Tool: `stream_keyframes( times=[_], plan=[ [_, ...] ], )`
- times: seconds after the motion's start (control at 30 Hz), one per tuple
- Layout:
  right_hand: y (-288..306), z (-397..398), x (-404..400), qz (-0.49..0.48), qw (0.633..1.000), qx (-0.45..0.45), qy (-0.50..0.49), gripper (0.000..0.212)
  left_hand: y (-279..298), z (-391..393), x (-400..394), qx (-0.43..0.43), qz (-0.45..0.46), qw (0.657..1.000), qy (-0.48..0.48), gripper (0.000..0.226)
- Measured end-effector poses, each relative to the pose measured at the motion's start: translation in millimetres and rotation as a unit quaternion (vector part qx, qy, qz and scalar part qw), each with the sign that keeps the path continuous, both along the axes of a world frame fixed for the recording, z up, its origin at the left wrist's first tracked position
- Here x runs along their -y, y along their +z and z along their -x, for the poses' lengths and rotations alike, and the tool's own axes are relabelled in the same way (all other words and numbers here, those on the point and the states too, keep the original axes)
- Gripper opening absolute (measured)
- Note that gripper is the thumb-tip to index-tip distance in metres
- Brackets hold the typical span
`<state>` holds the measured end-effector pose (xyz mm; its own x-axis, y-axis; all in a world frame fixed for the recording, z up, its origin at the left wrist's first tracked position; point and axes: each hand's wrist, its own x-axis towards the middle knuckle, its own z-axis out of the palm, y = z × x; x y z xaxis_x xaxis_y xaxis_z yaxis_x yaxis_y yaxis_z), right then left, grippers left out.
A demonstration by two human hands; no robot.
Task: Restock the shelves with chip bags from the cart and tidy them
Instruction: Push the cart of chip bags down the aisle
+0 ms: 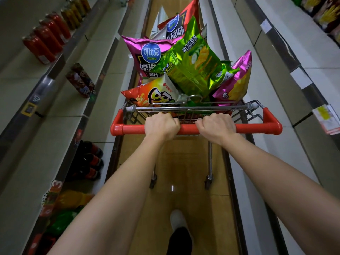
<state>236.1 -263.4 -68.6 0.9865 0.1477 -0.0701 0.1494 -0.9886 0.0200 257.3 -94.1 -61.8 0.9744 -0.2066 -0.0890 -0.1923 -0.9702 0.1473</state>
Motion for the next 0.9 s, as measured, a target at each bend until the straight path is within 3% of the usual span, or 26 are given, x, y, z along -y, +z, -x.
stream_keyframes(
  times=[0.9],
  plan=[
    [2, -236, 86, 0.002, 1.0, 0.004, 0.02, 0.039, -8, -233, 89, 0.007, 0.013, 0.999, 0.033, 0.042]
  ],
)
